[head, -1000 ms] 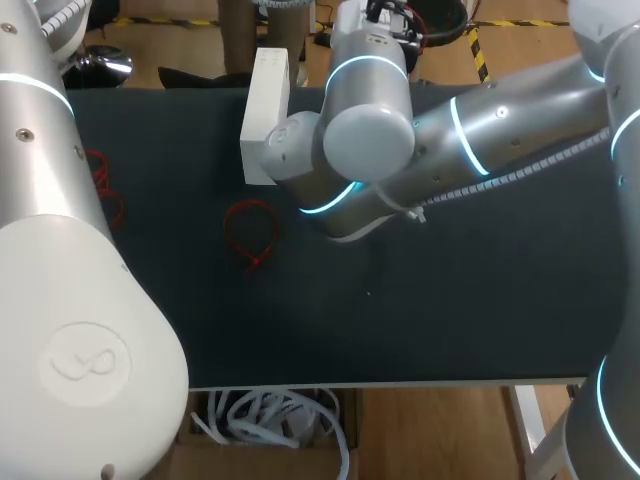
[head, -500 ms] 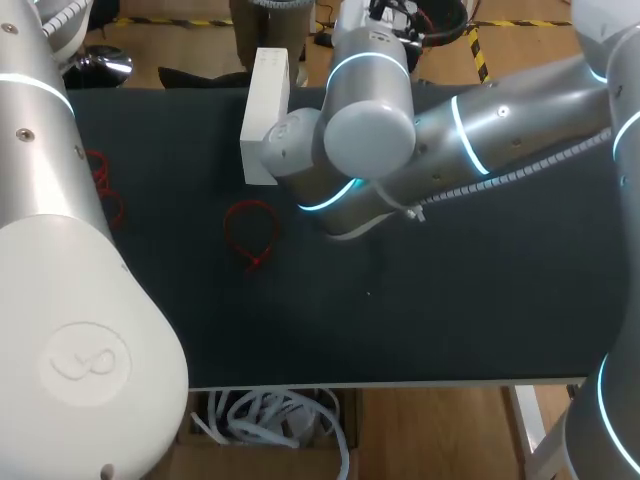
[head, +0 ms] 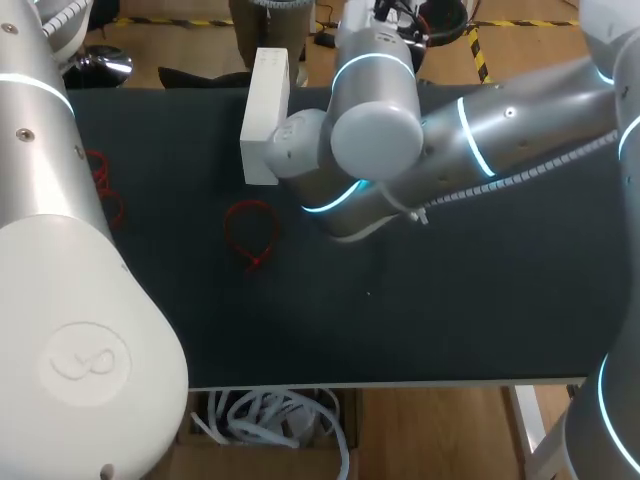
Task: Grab the tape and strap the tape.
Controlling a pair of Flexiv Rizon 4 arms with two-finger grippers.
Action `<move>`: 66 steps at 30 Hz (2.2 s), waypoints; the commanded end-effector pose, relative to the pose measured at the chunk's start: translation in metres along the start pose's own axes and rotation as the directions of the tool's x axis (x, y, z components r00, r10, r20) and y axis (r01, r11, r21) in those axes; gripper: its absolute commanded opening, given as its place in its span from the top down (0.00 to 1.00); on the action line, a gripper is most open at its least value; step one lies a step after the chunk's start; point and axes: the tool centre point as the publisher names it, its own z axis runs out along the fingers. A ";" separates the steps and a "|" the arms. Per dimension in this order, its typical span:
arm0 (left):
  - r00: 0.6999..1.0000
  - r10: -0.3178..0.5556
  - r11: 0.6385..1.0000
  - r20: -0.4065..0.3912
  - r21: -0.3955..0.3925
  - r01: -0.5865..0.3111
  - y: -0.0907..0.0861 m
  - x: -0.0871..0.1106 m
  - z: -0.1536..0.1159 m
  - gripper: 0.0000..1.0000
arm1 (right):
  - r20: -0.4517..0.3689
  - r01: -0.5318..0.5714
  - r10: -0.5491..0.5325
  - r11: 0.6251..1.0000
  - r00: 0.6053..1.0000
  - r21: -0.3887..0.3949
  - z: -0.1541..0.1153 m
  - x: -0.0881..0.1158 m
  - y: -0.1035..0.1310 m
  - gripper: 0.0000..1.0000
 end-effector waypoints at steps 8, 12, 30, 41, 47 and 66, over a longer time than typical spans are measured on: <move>1.000 -0.002 1.000 -0.004 -0.007 0.002 -0.001 -0.001 -0.002 1.00 | -0.108 -0.031 0.021 0.995 0.994 -0.093 -0.023 -0.003 -0.024 0.00; 1.000 -0.002 1.000 -0.004 -0.007 0.002 -0.001 -0.001 -0.002 1.00 | -0.150 -0.022 0.005 0.993 0.989 -0.118 -0.027 0.005 -0.040 0.00; 1.000 -0.002 1.000 -0.004 -0.007 0.002 -0.001 -0.001 -0.002 1.00 | -0.211 -0.014 -0.021 0.986 0.977 -0.165 -0.018 -0.004 -0.119 0.00; 1.000 -0.002 1.000 -0.004 -0.007 0.002 -0.001 -0.001 -0.002 1.00 | -0.236 -0.040 -0.011 0.977 0.972 -0.209 -0.012 -0.005 -0.124 0.00; 1.000 -0.002 1.000 -0.004 -0.007 0.002 -0.001 -0.001 -0.002 1.00 | -0.236 -0.040 -0.011 0.977 0.972 -0.209 -0.012 -0.005 -0.124 0.00; 0.918 -0.385 0.884 0.092 -0.249 0.396 0.170 0.017 -0.053 1.00 | -0.236 -0.040 -0.011 0.977 0.972 -0.209 -0.012 -0.005 -0.124 0.00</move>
